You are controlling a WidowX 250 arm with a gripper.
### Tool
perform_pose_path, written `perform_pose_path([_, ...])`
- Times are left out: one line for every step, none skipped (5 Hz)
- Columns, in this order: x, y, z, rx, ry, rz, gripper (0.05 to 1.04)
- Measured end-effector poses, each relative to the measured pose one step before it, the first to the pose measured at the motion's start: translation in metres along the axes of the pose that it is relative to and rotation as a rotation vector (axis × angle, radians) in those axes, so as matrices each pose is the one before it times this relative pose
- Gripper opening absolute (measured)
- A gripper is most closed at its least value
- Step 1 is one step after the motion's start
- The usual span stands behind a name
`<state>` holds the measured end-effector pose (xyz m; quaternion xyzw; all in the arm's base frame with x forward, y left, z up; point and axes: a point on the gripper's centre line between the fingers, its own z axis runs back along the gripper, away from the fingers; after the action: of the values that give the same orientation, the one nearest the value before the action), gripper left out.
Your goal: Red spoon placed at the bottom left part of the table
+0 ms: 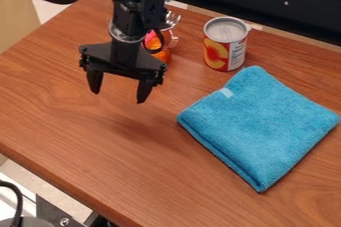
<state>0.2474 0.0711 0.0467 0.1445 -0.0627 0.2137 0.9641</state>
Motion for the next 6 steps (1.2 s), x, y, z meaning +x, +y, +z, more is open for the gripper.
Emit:
perform_pose_path([-0.00427, -0.00018, -0.0041, 0.0052, 0.0206, -0.0054, 1.001])
perform_pose_path([0.00778, 0.00504, 0.00654, 0.003, 0.0159, -0.0534, 1.0])
perform_pose_path([0.01198, 0.01008, 0.01078, -0.0277, 0.0309, -0.0419, 1.0])
perform_pose_path([0.0276, 0.00957, 0.01539, -0.018, -0.0814, -0.0711, 1.0])
perform_pose_path([0.02074, -0.00499, -0.00409, -0.0438, -0.0106, -0.0487, 1.001])
perform_pose_path([0.01716, 0.00063, 0.00165, -0.0284, -0.0077, -0.0309, 1.0])
